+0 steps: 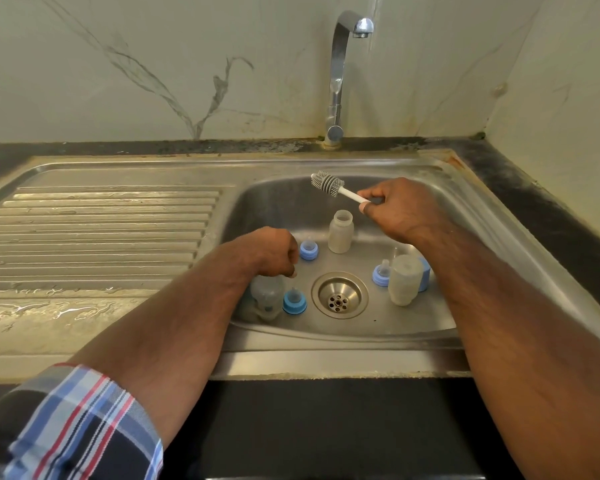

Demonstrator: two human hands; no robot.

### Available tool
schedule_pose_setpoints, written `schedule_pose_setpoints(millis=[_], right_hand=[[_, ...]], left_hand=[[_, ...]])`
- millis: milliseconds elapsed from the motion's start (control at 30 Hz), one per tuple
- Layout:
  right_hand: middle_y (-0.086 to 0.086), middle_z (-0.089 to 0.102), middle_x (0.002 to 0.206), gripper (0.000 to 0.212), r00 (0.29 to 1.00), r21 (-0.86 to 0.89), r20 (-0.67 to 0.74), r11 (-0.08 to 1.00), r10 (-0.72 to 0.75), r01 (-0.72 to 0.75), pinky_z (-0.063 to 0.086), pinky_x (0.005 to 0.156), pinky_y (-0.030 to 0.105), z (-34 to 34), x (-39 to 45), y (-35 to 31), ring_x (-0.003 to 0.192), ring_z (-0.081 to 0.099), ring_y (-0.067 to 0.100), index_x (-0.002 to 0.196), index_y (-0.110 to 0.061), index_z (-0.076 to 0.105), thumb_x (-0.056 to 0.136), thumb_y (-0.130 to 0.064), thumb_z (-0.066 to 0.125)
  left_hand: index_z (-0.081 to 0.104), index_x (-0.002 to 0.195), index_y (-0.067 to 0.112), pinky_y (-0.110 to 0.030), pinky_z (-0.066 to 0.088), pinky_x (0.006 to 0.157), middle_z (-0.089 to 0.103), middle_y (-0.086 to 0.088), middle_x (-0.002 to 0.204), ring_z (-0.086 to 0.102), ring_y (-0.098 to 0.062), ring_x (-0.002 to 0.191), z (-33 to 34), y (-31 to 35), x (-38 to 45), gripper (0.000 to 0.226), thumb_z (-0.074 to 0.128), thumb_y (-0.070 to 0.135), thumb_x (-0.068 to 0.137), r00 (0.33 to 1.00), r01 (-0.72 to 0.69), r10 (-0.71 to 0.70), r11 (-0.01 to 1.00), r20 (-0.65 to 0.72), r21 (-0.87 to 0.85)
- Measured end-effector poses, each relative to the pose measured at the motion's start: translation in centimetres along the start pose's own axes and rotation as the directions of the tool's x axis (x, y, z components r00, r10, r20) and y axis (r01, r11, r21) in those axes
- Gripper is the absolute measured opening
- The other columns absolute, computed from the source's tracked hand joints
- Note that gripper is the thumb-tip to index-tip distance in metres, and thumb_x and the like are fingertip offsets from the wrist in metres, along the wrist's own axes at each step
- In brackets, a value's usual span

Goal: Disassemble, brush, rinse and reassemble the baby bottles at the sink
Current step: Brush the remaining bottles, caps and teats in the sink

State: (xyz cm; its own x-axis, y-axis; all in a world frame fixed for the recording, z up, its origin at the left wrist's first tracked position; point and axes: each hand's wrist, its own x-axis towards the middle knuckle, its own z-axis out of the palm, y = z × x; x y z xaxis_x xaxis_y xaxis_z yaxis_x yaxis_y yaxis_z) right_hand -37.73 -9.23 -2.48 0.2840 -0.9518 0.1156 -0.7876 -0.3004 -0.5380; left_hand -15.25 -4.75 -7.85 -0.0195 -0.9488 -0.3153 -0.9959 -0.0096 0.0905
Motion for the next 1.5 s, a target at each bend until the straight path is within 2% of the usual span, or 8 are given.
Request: schedule_pose_setpoints(millis=[600,733,867,933,1033,1167,1333,1500], right_hand=[[-0.006,0.073,0.108,0.027,0.996,-0.032,0.086,0.999,0.009,-0.006,0.052,0.083,0.033,1.2,0.6,-0.2,0.091,0.064,0.015,0.121,-0.034,0.071,0.096,-0.034,0.061],[-0.007,0.073,0.108,0.027,0.995,-0.039,0.097,0.999,0.015,-0.012,0.05,0.078,0.03,1.4,0.8,-0.1,0.089,0.063,0.013,0.121,-0.034,0.071,0.096,-0.034,0.061],[-0.01,0.072,0.103,0.03,0.997,0.031,0.072,0.999,0.023,-0.026,0.047,0.071,0.024,0.8,0.7,-0.2,0.082,0.061,0.007,0.124,-0.033,0.069,0.095,-0.032,0.063],[-0.015,0.066,0.093,0.031,0.999,0.085,0.039,0.996,0.021,-0.024,0.039,0.062,0.016,0.5,0.6,-0.4,0.076,0.057,0.001,0.127,-0.032,0.068,0.096,-0.03,0.062],[-0.025,0.06,0.079,0.031,1.0,0.151,0.001,0.988,0.026,-0.026,0.037,0.062,0.015,0.4,0.3,-0.8,0.074,0.056,-0.002,0.128,-0.032,0.067,0.097,-0.03,0.061],[-0.019,0.063,0.078,0.029,1.0,0.262,-0.003,0.965,0.026,-0.024,0.041,0.065,0.02,0.2,-0.6,-1.4,0.075,0.059,0.002,0.125,-0.03,0.069,0.097,-0.028,0.063],[-0.02,0.062,0.091,0.033,1.0,0.195,0.009,0.981,-0.017,0.016,0.044,0.074,0.019,0.2,-1.4,-2.0,0.083,0.059,0.001,0.13,-0.036,0.065,0.098,-0.03,0.061],[-0.027,0.059,0.088,0.037,0.998,0.101,-0.012,0.993,-0.064,0.065,0.041,0.072,0.015,0.0,-1.6,-2.2,0.072,0.05,-0.006,0.133,-0.041,0.06,0.098,-0.03,0.061]], left_hand=[[0.067,0.123,0.02,-0.034,0.05,0.092,0.065,-0.001,0.127,0.062,-0.023,0.114,1.8,2.8,2.0,0.033,0.073,0.029,0.092,0.965,-0.096,0.031,0.966,0.259,0.24],[0.067,0.128,0.018,-0.033,0.048,0.097,0.063,-0.003,0.13,0.06,-0.024,0.119,1.1,3.0,1.7,0.032,0.067,0.024,0.096,0.975,-0.099,0.068,0.985,0.21,0.144],[0.076,0.105,0.022,-0.019,0.05,0.076,0.069,0.015,0.089,0.065,-0.013,0.092,-0.6,1.4,1.4,0.019,0.065,0.017,0.09,0.993,-0.071,0.042,0.957,-0.108,-0.282],[0.077,0.098,0.022,-0.021,0.053,0.077,0.069,0.014,0.084,0.068,-0.014,0.089,-1.0,0.4,1.3,0.017,0.066,0.013,0.089,0.973,-0.067,-0.08,0.797,-0.215,-0.6],[0.075,0.106,0.016,-0.041,0.06,0.093,0.075,-0.005,0.104,0.072,-0.026,0.099,-1.4,-0.5,1.0,0.017,0.065,0.009,0.094,0.952,-0.124,-0.227,0.32,-0.203,-0.939],[0.059,0.125,0.008,-0.044,0.062,0.087,0.068,-0.021,0.12,0.074,-0.036,0.099,-2.7,-0.8,0.2,0.023,0.057,0.012,0.103,0.968,-0.168,-0.229,-0.27,-0.106,-0.948],[0.057,0.131,0.002,-0.033,0.063,0.072,0.069,-0.024,0.121,0.075,-0.035,0.1,-3.4,-1.5,-0.3,0.033,0.062,0.011,0.099,0.97,-0.198,-0.228,-0.539,-0.084,-0.818],[0.061,0.129,0.001,-0.028,0.062,0.073,0.072,-0.02,0.12,0.074,-0.029,0.103,-3.6,-2.1,-0.2,0.045,0.074,0.019,0.09,0.972,-0.2,-0.216,-0.553,-0.093,-0.809]])
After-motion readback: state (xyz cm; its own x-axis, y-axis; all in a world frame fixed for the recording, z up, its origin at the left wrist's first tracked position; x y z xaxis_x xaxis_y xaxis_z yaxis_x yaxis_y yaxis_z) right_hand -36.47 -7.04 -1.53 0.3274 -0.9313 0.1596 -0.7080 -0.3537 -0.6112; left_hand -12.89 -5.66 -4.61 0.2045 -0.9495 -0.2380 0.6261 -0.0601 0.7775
